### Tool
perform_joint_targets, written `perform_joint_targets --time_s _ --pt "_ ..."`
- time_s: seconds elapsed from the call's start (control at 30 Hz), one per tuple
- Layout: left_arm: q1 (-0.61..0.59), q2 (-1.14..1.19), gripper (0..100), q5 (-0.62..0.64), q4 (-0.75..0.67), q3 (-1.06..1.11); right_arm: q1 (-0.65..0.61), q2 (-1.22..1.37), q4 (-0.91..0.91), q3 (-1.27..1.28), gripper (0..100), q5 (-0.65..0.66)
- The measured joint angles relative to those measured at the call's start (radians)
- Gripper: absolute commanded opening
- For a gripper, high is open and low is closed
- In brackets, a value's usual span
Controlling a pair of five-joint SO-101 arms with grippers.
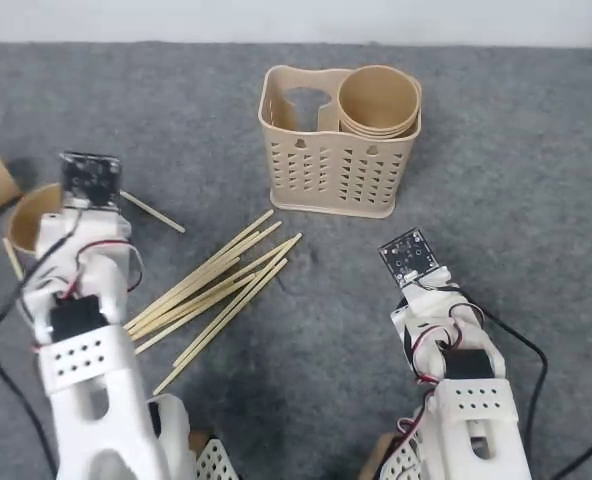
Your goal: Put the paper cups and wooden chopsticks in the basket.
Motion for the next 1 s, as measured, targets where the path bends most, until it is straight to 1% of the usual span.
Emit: perform_joint_targets --time_s 0.1,0.17,0.27,0.33,0.8,0.9,1.0 --pt "0.000 0.000 2 -0.025 -0.043 0.046 0.000 0.000 0.000 0.000 0.7 0.000" --pt "0.000 0.000 7 -0.028 -0.051 0.052 0.000 0.000 0.000 0.000 0.7 0.000" --pt "0.000 0.025 16 -0.028 -0.054 0.055 0.000 0.000 0.000 0.000 0.7 0.000" --pt "0.000 0.051 20 -0.029 -0.054 0.055 0.000 0.000 0.000 0.000 0.7 0.000" --pt "0.000 0.077 14 -0.034 -0.051 0.061 0.000 0.000 0.000 0.000 0.7 0.000" --pt "0.000 0.077 14 -0.034 -0.005 0.061 0.000 0.000 0.000 0.000 0.7 0.000" --pt "0.000 0.077 14 -0.034 0.072 0.057 0.000 0.000 0.000 0.000 0.7 0.000"
